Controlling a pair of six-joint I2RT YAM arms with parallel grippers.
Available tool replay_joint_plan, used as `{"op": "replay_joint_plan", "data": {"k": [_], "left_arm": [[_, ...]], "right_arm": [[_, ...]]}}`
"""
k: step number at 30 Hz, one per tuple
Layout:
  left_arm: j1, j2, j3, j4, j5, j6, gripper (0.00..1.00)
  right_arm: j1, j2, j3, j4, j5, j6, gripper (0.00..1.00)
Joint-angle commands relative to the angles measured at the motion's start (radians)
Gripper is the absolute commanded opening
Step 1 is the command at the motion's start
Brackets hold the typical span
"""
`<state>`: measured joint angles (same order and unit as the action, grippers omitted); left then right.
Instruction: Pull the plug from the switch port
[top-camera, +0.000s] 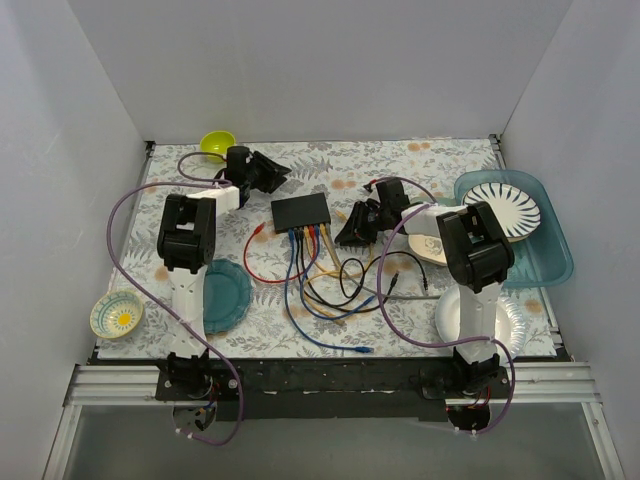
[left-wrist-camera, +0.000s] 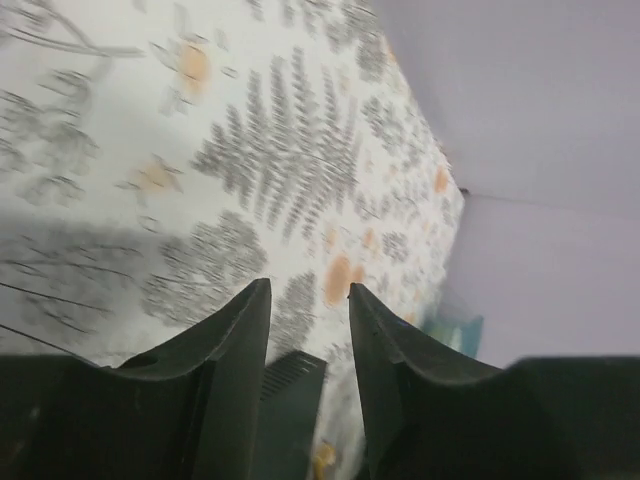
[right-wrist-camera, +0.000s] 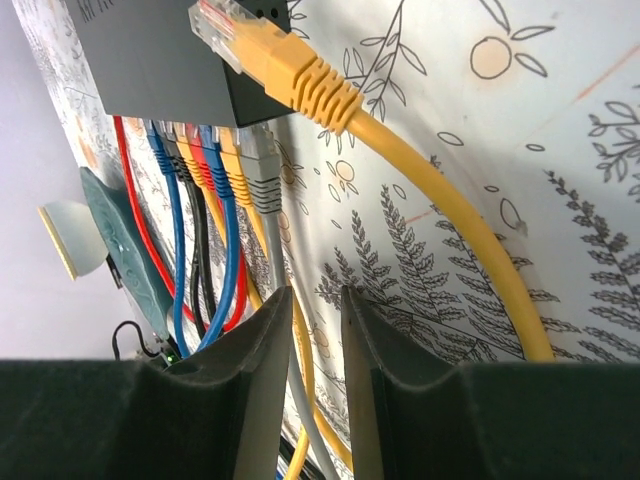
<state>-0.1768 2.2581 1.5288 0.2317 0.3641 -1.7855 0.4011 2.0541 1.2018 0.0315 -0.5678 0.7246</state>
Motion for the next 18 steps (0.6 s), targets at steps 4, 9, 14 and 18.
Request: {"op": "replay_joint_plan", "data": {"k": [4, 9, 14, 18], "left_arm": [[-0.006, 0.055, 0.034, -0.204, -0.050, 0.095, 0.34], [-0.023, 0.023, -0.062, -0.216, 0.041, 0.097, 0.33], [-0.032, -0.150, -0.330, -0.117, 0.045, 0.074, 0.33], [-0.024, -0.267, -0.436, -0.137, -0.032, 0.080, 0.34]], "right_arm": [[-0.010, -0.015, 0.044, -0.137, 0.083, -0.062, 0.35], [-0.011, 0.000, 0.059, -0.125, 0.085, -0.048, 0.35], [-0.013, 0.008, 0.058, -0.107, 0.086, -0.040, 0.35], [-0.013, 0.002, 0.028, -0.085, 0.083, -0.033, 0.36]]}}
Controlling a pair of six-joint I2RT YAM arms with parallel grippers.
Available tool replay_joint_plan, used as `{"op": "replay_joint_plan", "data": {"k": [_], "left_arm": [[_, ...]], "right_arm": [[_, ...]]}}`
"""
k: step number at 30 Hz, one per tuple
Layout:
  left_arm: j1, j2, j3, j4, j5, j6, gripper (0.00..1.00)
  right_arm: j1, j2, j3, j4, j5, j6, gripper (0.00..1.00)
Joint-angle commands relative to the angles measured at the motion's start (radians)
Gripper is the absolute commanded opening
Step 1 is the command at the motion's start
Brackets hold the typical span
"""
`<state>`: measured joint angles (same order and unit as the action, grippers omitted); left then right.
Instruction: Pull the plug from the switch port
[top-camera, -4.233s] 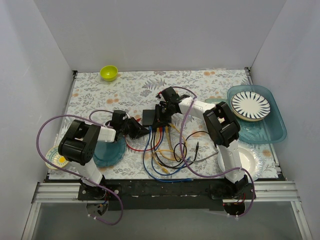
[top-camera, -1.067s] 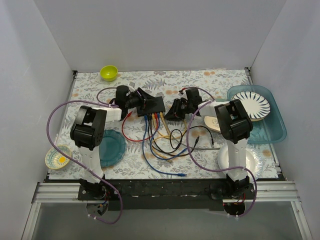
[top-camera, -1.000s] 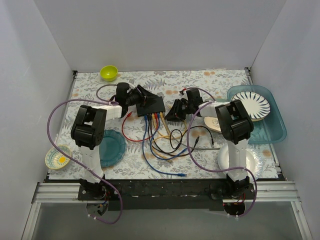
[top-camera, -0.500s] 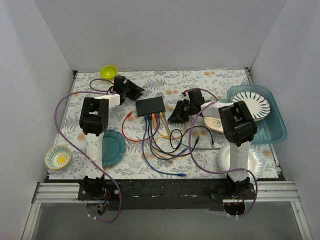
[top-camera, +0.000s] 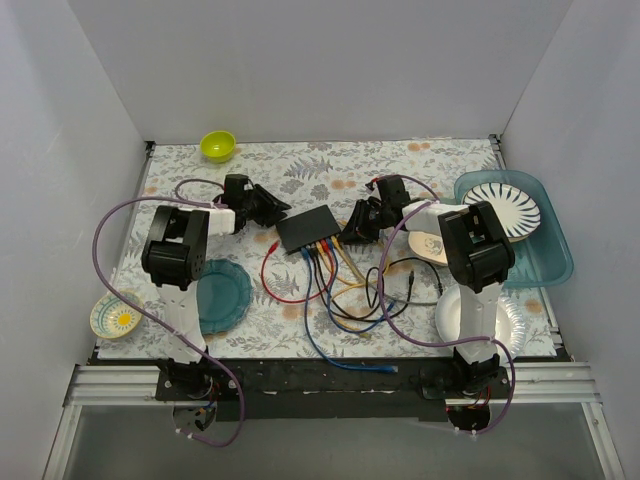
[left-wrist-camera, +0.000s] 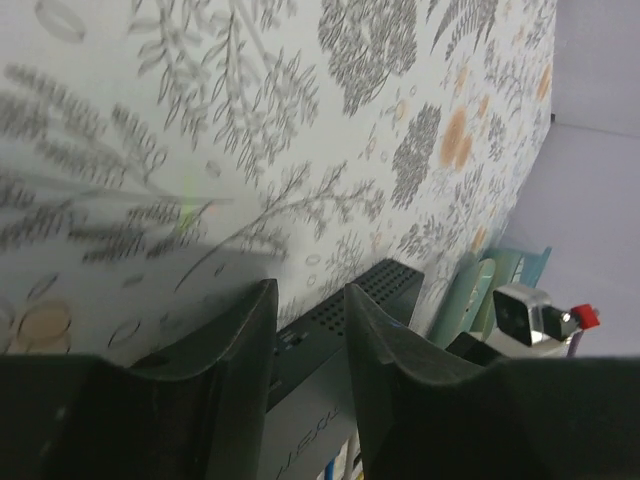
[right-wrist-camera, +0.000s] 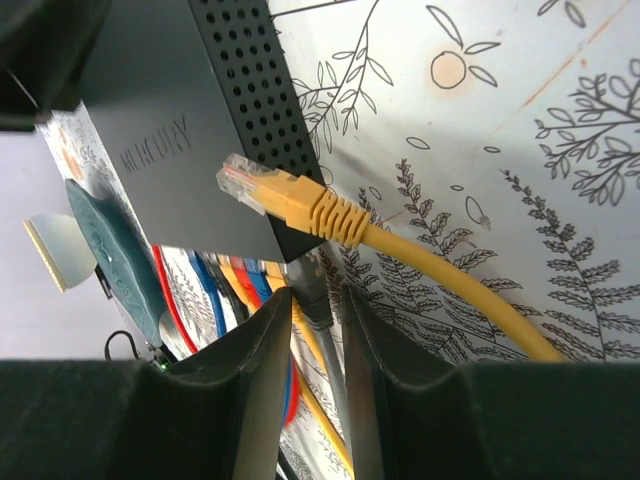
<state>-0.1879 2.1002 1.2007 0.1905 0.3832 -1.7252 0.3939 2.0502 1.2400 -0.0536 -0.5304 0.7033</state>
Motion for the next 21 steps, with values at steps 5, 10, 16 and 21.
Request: {"op": "replay_joint_plan", "data": {"k": [5, 10, 16, 21], "left_arm": [[0.033, -0.227, -0.122, -0.143, -0.156, -0.013, 0.35], [0.024, -0.237, -0.072, -0.080, 0.024, -0.091, 0.36], [-0.076, -0.092, 0.003, 0.040, 0.279, -0.142, 0.36], [-0.136, -0.019, -0.010, 0.058, 0.388, -0.162, 0.35]], "right_arm": [[-0.010, -0.002, -0.036, 0.012, 0.058, -0.010, 0.36], [-0.021, 0.007, -0.037, 0.034, 0.055, 0.021, 0.36], [-0.032, 0.036, -0.051, 0.129, 0.018, 0.097, 0.37], [-0.021, 0.053, -0.088, 0.224, -0.016, 0.185, 0.37]]}}
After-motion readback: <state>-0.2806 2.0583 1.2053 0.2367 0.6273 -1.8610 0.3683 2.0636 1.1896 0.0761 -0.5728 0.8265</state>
